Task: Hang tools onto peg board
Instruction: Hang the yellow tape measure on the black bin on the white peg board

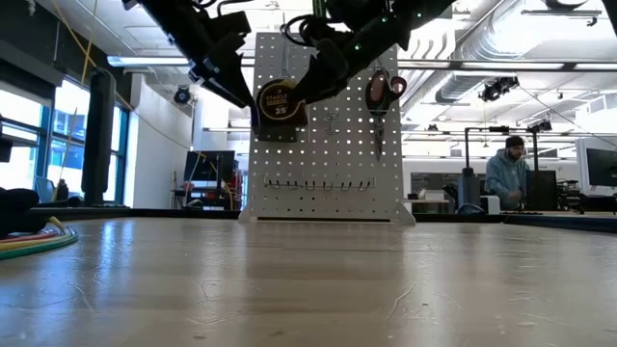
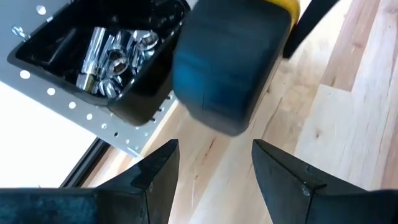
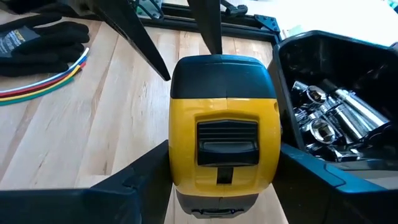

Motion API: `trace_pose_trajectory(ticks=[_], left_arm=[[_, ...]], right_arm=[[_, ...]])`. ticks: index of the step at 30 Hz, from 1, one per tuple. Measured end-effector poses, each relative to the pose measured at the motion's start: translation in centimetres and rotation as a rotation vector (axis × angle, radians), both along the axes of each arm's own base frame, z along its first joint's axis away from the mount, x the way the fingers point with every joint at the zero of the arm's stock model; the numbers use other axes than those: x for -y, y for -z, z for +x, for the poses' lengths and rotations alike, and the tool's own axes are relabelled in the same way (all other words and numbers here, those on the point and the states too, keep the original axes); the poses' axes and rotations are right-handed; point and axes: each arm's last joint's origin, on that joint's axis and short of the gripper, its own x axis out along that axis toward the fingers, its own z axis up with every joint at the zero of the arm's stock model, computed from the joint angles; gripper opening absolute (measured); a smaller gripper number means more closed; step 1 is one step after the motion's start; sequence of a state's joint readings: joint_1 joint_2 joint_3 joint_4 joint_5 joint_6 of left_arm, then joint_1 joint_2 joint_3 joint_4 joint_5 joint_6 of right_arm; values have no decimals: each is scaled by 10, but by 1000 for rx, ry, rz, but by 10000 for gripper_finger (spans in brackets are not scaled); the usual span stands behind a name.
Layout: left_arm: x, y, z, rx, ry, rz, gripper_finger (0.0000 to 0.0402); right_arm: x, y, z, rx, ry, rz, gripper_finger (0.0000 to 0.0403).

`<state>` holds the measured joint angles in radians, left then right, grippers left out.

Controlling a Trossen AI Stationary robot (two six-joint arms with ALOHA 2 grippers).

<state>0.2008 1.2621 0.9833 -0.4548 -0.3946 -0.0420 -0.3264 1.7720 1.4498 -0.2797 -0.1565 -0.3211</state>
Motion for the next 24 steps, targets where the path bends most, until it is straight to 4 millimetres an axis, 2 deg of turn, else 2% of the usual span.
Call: trace_pose_trajectory(ticks=[8,15,24], left_arm=[[-1,0,-8,-52,-11,15,196],[-4,-11,-21,9,-24,40,196],[-6,13,-45,172,-2,28,196]], right_arm=[[-5,-25,-10,89,-42,6,232],[-6,-37,-3,250,-110,72,232],[6,-37,-4,265,-43,75,232]])
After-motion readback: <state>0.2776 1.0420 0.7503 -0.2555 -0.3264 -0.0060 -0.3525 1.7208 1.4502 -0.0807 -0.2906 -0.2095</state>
